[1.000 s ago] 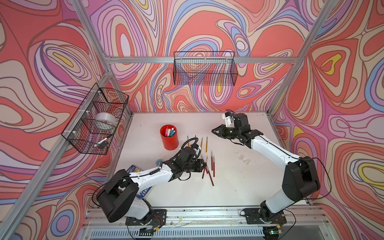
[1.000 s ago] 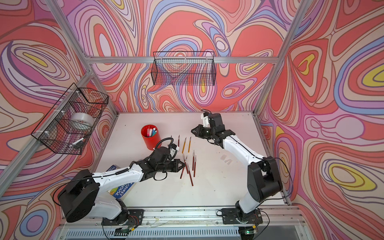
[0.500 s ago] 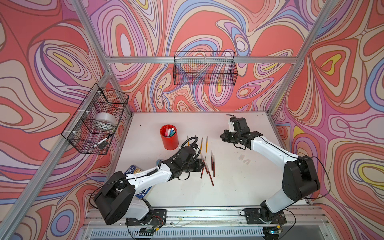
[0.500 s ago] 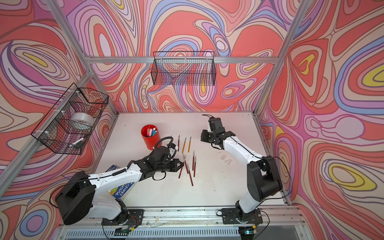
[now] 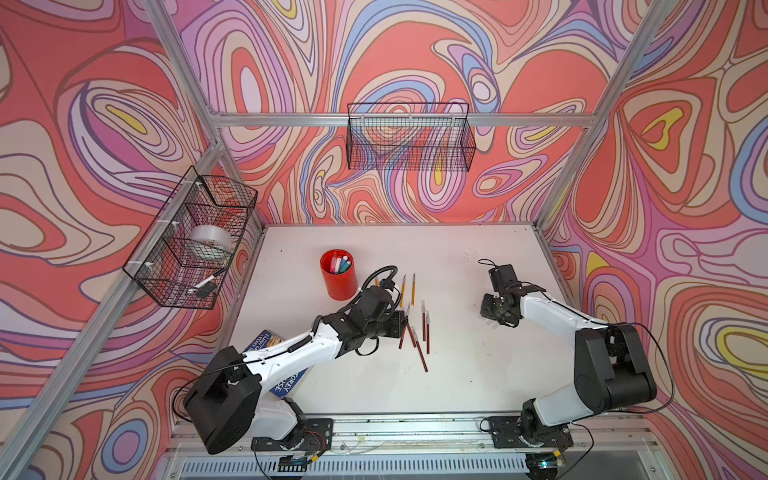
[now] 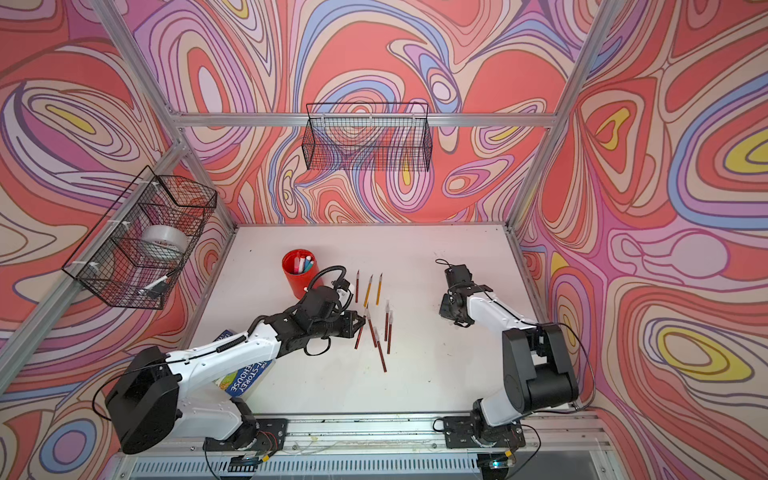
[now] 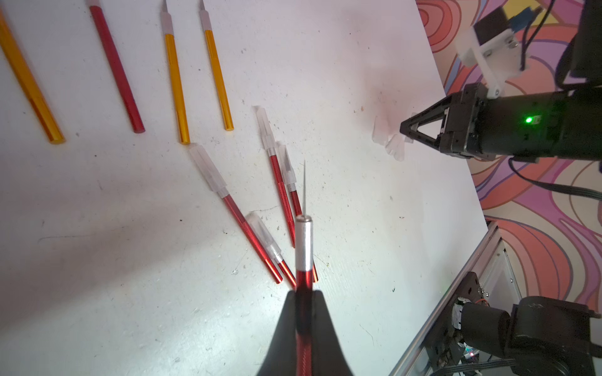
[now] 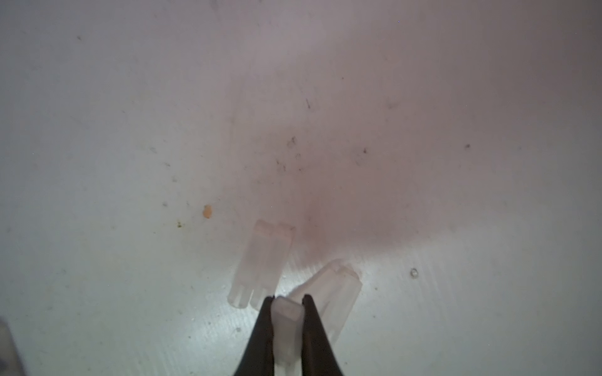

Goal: Remove protective caps from carving knives
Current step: Place the protective sleeve at the center of the board.

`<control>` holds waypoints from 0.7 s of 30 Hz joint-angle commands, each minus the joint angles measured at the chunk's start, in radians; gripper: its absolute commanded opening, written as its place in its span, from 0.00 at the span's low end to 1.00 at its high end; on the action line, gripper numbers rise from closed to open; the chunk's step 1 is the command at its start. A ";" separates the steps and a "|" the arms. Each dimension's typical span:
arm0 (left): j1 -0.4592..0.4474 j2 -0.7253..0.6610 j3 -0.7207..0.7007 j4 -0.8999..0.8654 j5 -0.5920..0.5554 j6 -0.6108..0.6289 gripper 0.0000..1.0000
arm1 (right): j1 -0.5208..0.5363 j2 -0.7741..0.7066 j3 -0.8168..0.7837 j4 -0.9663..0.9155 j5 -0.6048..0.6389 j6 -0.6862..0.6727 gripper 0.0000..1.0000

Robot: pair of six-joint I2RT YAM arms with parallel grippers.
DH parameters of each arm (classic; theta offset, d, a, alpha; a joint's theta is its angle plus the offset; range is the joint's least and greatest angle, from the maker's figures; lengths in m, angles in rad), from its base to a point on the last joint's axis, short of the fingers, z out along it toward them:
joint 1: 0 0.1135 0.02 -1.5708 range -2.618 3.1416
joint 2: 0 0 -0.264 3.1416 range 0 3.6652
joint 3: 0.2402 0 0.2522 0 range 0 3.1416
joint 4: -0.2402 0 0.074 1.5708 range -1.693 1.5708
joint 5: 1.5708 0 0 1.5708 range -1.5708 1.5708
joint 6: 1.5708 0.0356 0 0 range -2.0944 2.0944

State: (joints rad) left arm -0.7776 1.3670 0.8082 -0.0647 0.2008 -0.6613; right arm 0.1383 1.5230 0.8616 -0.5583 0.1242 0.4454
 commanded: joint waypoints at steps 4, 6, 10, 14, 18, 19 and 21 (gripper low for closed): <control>0.001 0.021 0.046 -0.044 -0.011 0.017 0.00 | -0.019 -0.007 -0.011 0.014 -0.051 -0.014 0.00; 0.001 0.021 0.041 -0.036 -0.014 0.016 0.00 | -0.022 0.005 -0.005 0.012 -0.062 -0.015 0.04; 0.001 0.023 0.046 -0.044 -0.014 0.017 0.00 | -0.027 0.010 -0.003 0.023 -0.082 -0.014 0.10; 0.001 0.024 0.042 -0.037 -0.014 0.018 0.00 | -0.031 0.020 0.002 0.024 -0.095 -0.013 0.13; 0.001 0.024 0.040 -0.040 -0.017 0.016 0.00 | -0.036 0.032 0.000 0.029 -0.108 -0.020 0.17; 0.001 0.024 0.036 -0.032 -0.017 0.015 0.00 | -0.036 0.037 0.001 0.028 -0.111 -0.020 0.17; 0.001 0.027 0.036 -0.035 -0.016 0.015 0.00 | -0.036 0.040 -0.002 0.032 -0.121 -0.019 0.19</control>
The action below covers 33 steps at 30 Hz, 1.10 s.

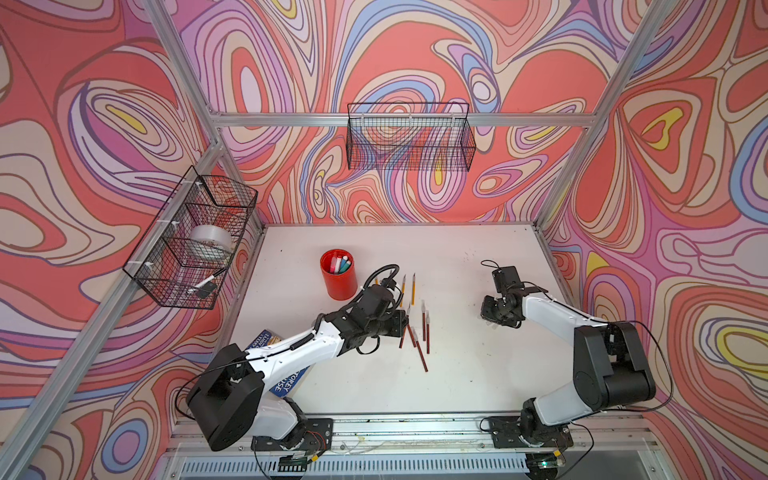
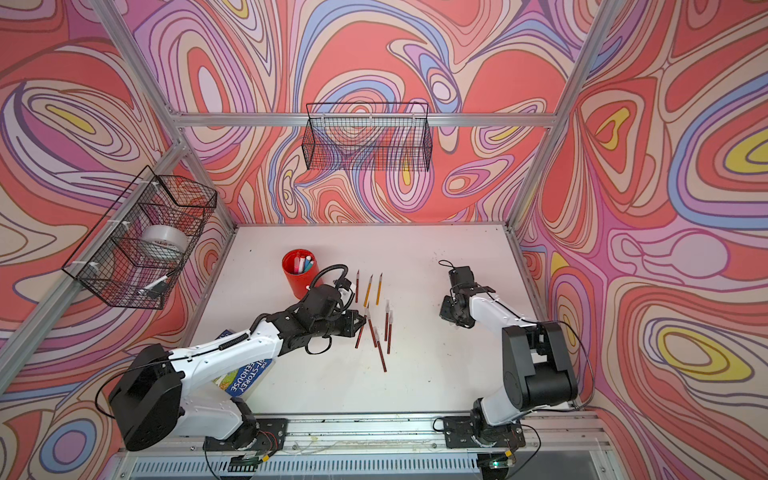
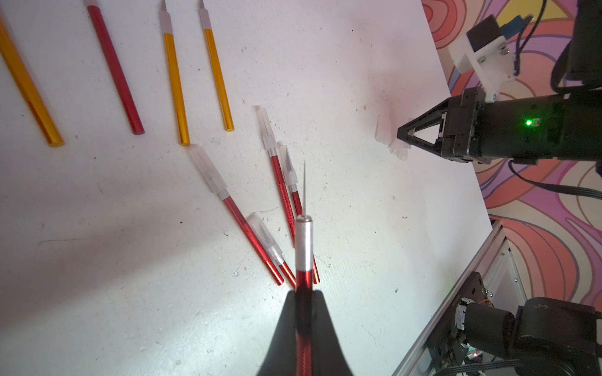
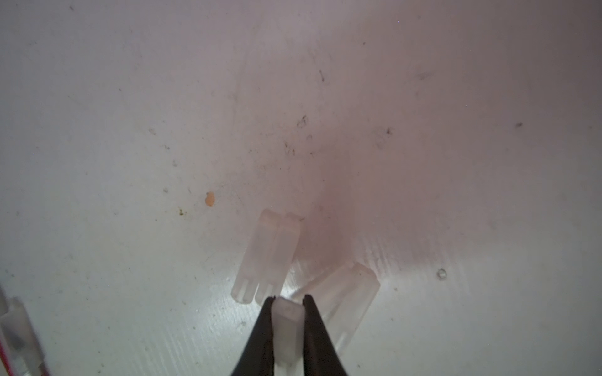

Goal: Remove protective caps from carving knives
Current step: Place the protective sleeve at the center of the board, then place the carving knife at the center of the board.

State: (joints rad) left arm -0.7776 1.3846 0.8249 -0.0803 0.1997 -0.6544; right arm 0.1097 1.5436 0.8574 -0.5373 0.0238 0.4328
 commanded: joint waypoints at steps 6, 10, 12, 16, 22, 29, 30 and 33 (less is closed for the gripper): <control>0.002 0.013 0.018 -0.018 -0.016 0.008 0.00 | -0.010 0.021 0.002 0.016 -0.029 -0.003 0.23; 0.003 0.013 0.025 -0.028 -0.024 0.012 0.00 | -0.013 0.019 0.003 0.018 -0.029 -0.004 0.25; 0.003 0.014 0.025 -0.024 -0.023 0.012 0.00 | -0.012 0.018 0.006 0.015 -0.037 -0.001 0.25; 0.003 0.015 0.033 -0.034 -0.022 0.016 0.00 | -0.012 -0.008 0.016 0.021 -0.094 0.004 0.26; 0.009 0.004 0.040 -0.027 -0.011 0.019 0.00 | -0.012 -0.077 0.062 0.023 -0.250 0.011 0.36; 0.013 0.010 0.044 0.006 0.022 -0.002 0.00 | 0.091 -0.137 0.099 0.085 -0.447 0.075 0.39; 0.014 0.011 0.043 0.014 0.025 -0.007 0.00 | 0.121 -0.140 0.114 0.079 -0.452 0.076 0.40; 0.019 0.019 0.046 0.025 0.039 -0.016 0.00 | 0.188 -0.162 0.123 0.121 -0.514 0.109 0.46</control>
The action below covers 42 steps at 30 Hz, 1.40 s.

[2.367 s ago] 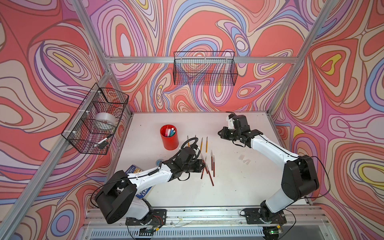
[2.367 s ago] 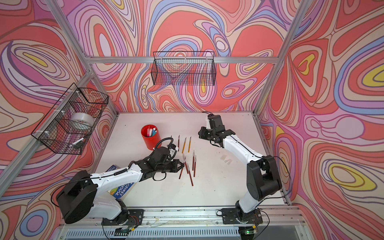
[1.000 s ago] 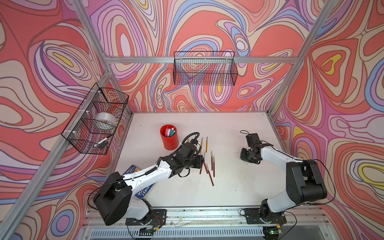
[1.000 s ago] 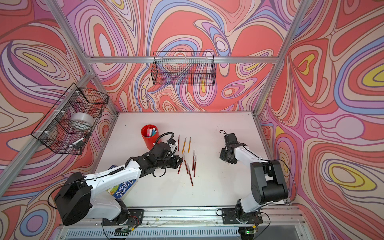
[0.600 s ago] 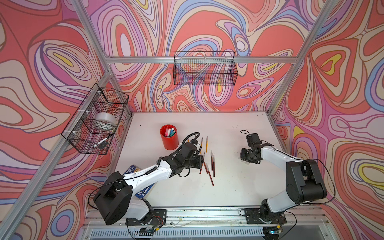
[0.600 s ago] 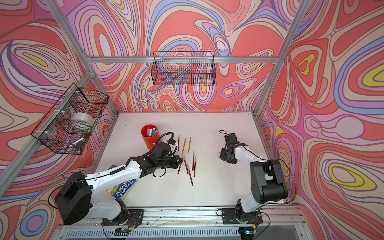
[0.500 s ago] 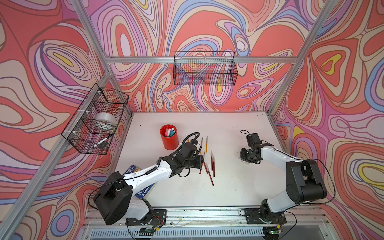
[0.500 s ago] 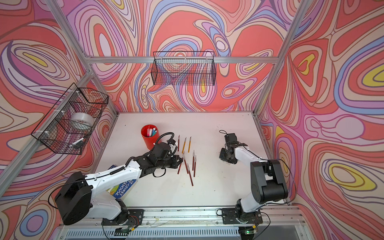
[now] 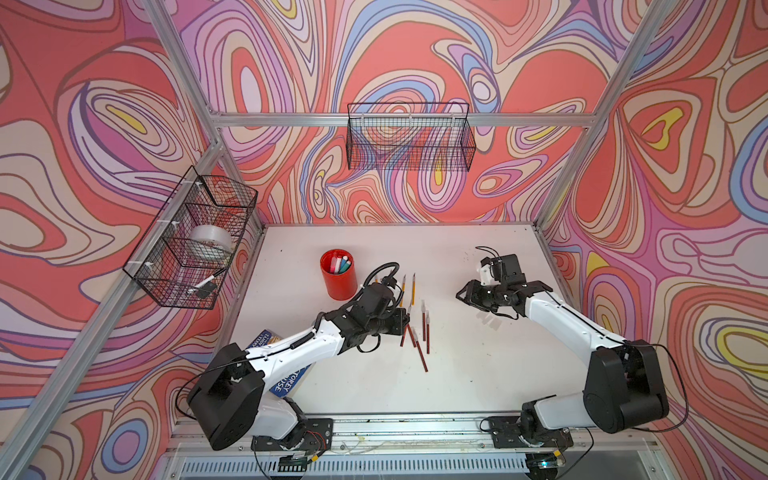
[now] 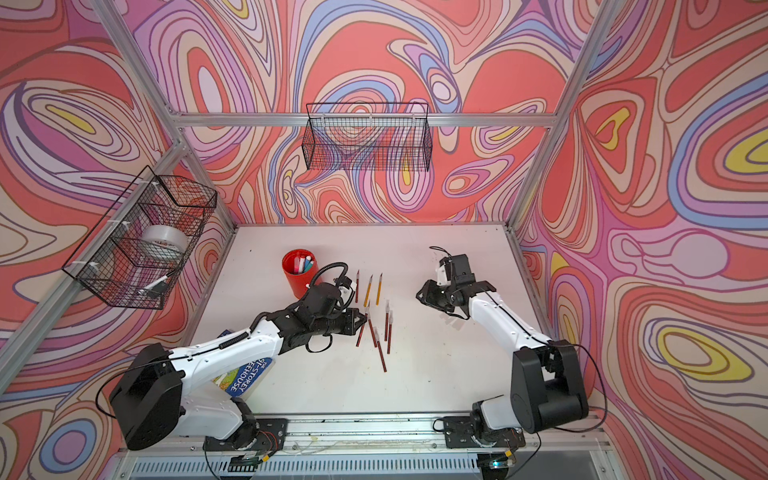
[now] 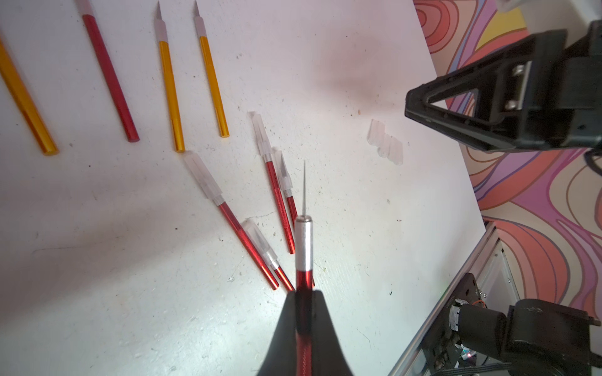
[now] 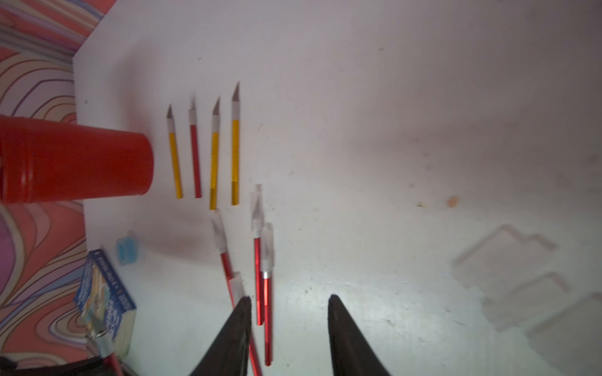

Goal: Remove protective caps from carving knives
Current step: Place the carving knife at the center of the board.

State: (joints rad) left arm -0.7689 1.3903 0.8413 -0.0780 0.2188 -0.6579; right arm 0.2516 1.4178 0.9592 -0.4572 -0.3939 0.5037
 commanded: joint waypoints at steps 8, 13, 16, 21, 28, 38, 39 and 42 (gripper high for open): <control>0.014 0.019 0.041 0.027 0.025 -0.020 0.00 | 0.167 -0.024 0.043 0.133 -0.214 0.102 0.52; 0.015 0.015 0.037 0.030 0.021 -0.020 0.00 | 0.221 0.016 0.036 0.191 -0.241 0.135 0.50; 0.015 0.010 0.038 0.021 0.017 -0.019 0.00 | 0.254 0.062 0.039 0.216 -0.259 0.146 0.41; 0.017 0.003 0.029 0.023 0.011 -0.019 0.00 | 0.302 0.128 0.066 0.228 -0.262 0.152 0.39; 0.019 -0.010 0.020 0.022 0.005 -0.016 0.00 | 0.337 0.184 0.092 0.244 -0.256 0.164 0.39; 0.028 -0.013 0.020 0.020 0.002 -0.013 0.00 | 0.349 0.187 0.098 0.238 -0.234 0.169 0.24; 0.030 -0.014 0.019 0.021 0.001 -0.014 0.00 | 0.350 0.185 0.098 0.234 -0.228 0.168 0.20; 0.034 -0.019 0.020 0.027 0.005 -0.017 0.00 | 0.351 0.183 0.096 0.225 -0.219 0.166 0.11</control>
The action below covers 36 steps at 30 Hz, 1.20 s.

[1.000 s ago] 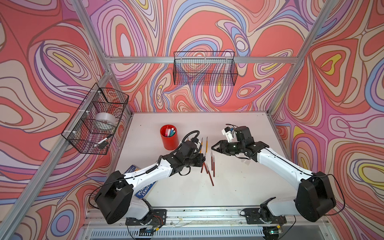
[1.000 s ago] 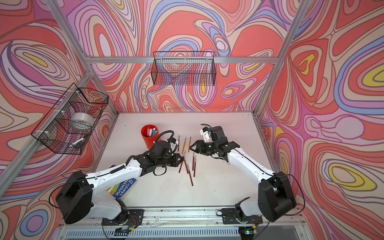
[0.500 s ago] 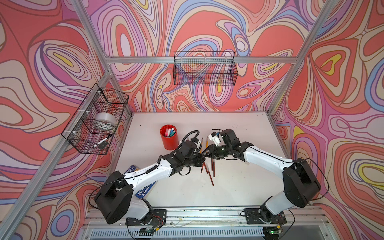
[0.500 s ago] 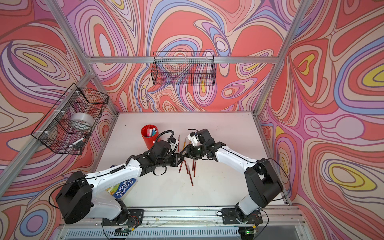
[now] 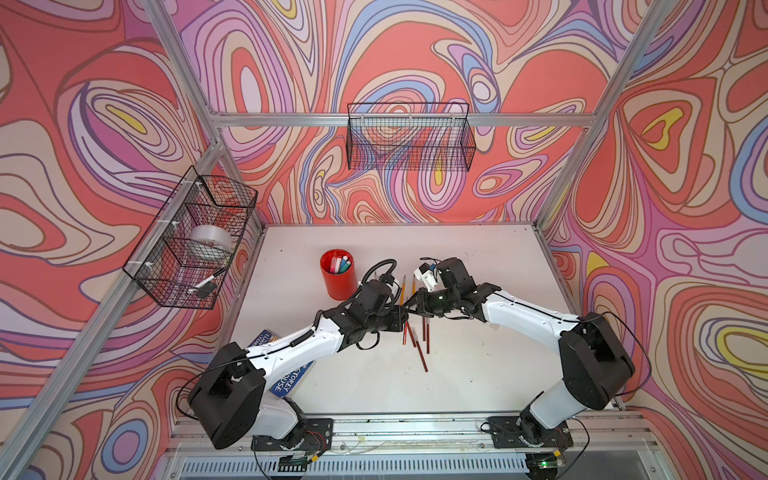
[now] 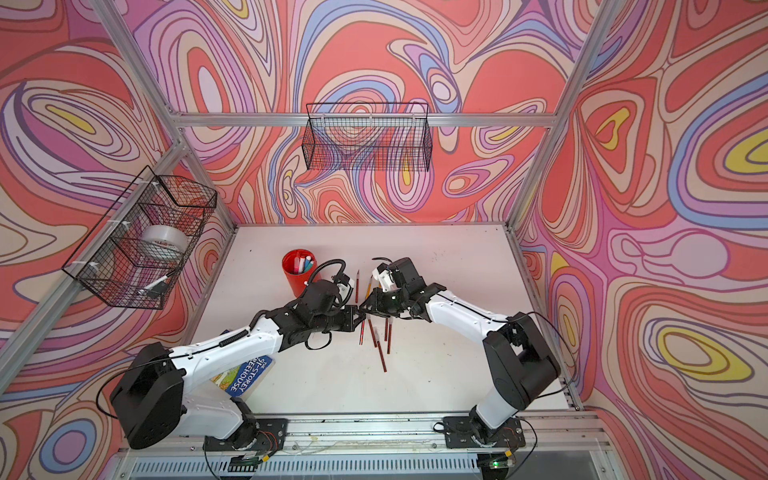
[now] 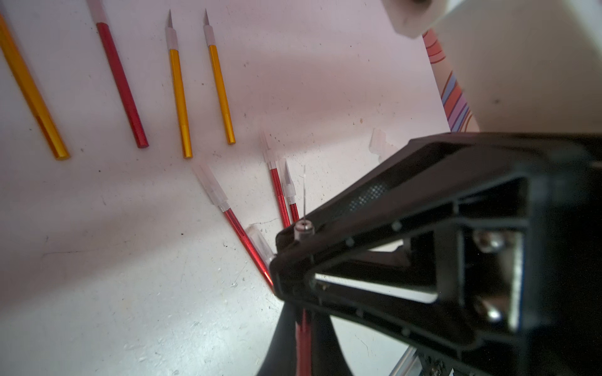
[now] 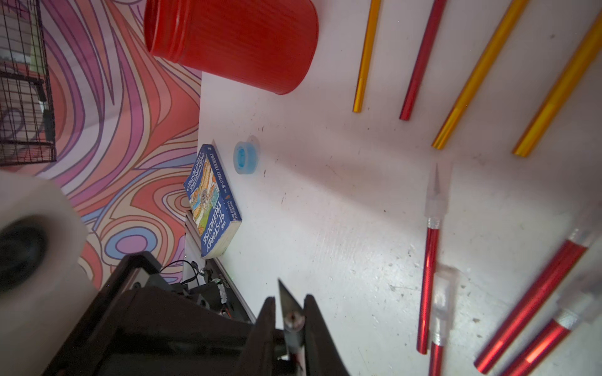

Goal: Remove protective caps from carving knives
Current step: Place the carving knife at the center of the board.

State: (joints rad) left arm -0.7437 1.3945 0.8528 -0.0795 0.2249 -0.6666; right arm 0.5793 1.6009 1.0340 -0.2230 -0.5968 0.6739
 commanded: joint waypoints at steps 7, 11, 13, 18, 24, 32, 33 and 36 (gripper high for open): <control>0.012 -0.026 0.009 0.035 0.007 -0.016 0.00 | 0.028 -0.004 0.023 -0.034 0.018 -0.015 0.00; 0.014 -0.031 0.009 0.025 0.005 -0.022 0.12 | 0.027 0.001 0.054 -0.095 0.083 -0.049 0.00; 0.015 -0.041 0.006 0.020 0.004 -0.025 0.33 | 0.027 0.012 0.095 -0.165 0.166 -0.086 0.00; 0.020 -0.095 -0.022 -0.005 -0.018 -0.019 0.63 | 0.010 0.071 0.222 -0.343 0.378 -0.164 0.00; 0.032 -0.181 -0.083 -0.033 -0.061 -0.018 0.70 | -0.090 0.163 0.303 -0.393 0.408 -0.193 0.00; 0.069 -0.258 -0.144 -0.055 -0.089 -0.016 0.72 | -0.182 0.345 0.426 -0.400 0.392 -0.200 0.00; 0.071 -0.261 -0.148 -0.054 -0.088 -0.015 0.72 | -0.183 0.363 0.447 -0.405 0.392 -0.200 0.00; 0.084 -0.265 -0.153 -0.055 -0.087 -0.012 0.72 | -0.188 0.426 0.516 -0.419 0.388 -0.198 0.00</control>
State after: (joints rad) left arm -0.6720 1.1465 0.7101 -0.1139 0.1543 -0.6842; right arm 0.3885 1.9926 1.4834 -0.6220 -0.2165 0.4885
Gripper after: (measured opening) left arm 0.722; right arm 0.093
